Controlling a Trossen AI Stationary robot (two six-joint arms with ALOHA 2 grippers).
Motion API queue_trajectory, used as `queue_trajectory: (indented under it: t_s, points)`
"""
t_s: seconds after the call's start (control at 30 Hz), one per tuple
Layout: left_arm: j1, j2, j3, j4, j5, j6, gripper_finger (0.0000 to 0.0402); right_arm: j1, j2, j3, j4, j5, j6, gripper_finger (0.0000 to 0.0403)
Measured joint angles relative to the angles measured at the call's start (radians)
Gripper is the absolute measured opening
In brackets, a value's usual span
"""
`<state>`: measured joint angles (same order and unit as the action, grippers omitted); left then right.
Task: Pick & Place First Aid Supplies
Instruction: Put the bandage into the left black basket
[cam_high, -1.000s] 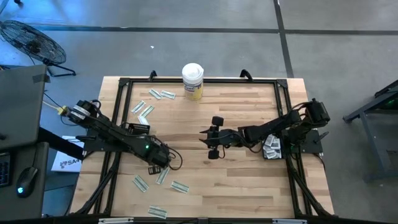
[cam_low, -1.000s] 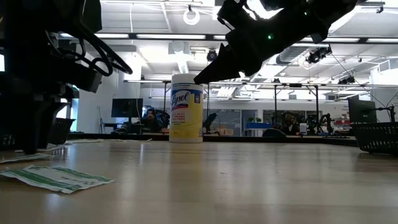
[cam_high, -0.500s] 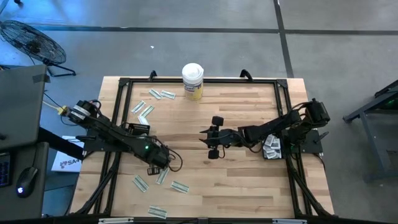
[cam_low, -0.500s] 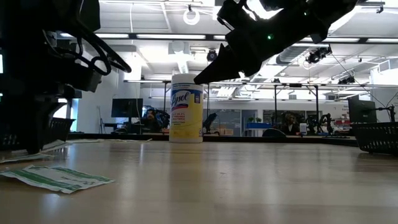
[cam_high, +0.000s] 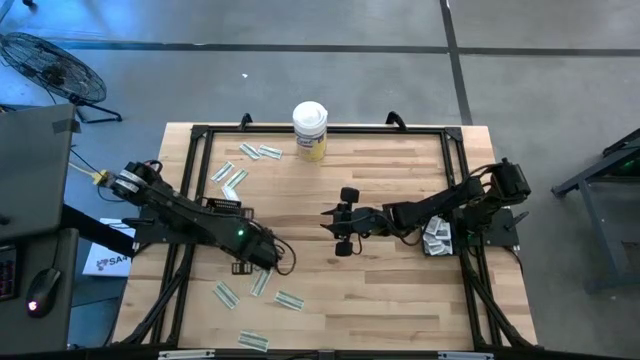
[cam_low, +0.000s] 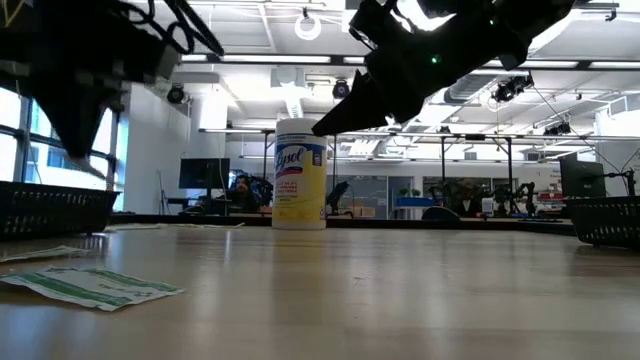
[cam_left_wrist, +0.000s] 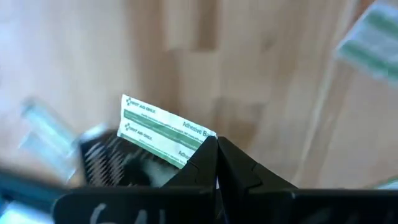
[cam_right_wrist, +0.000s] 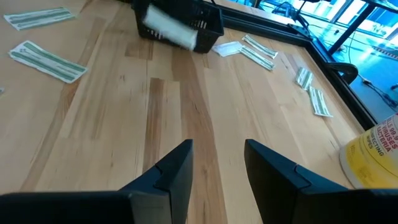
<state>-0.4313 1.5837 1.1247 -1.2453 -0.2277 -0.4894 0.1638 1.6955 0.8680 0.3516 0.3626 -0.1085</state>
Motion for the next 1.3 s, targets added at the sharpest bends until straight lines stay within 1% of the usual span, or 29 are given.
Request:
queue_trajectory:
  t_s: [0.07,0.13,0.27,0.5,0.67,0.8,0.97,1.03,1.13,1.2,1.3]
  points:
    - [0.0,-0.001,0.032,-0.105,-0.036,-0.049,0.0,0.0,0.0,0.0,-0.005,0.0,0.0,0.0138]
    - [0.0,-0.002,0.039,-0.2,-0.059,-0.1,0.0,0.0,0.0,0.0,-0.004,0.0,0.0,0.0138]
    - [0.0,-0.002,-0.003,-0.248,-0.038,-0.133,0.0,0.0,0.0,0.0,-0.004,0.0,0.0,0.0138]
    - [0.0,-0.002,-0.143,-0.22,-0.006,-0.072,0.0,0.0,0.0,0.0,-0.007,0.0,0.0,0.0138]
    - [-0.001,-0.002,-0.242,-0.1,0.073,-0.015,0.0,0.0,0.0,0.0,-0.005,0.0,0.0,0.0138]
    - [-0.001,-0.002,-0.268,-0.011,0.074,-0.014,0.0001,0.0,0.0,0.0,-0.002,0.001,0.0,0.0138]
    - [0.0,-0.002,-0.25,-0.013,0.031,-0.039,0.0017,0.0,0.0,0.0,0.004,0.001,0.0,0.0138]
    - [-0.001,-0.002,-0.235,-0.027,0.009,-0.042,0.003,0.0,0.0,0.0,0.004,0.001,0.0,0.0138]
    - [-0.001,-0.002,-0.197,-0.09,-0.007,-0.046,0.0055,0.0,0.0,0.0,0.004,0.001,0.0,0.0138]
    - [0.0,-0.002,-0.148,-0.171,0.017,-0.048,0.007,0.0,0.0,0.0,0.004,0.001,-0.001,0.0138]
    - [-0.001,-0.002,-0.035,-0.264,0.114,-0.103,0.0082,0.0,0.0,0.0,0.004,0.001,-0.003,0.0138]
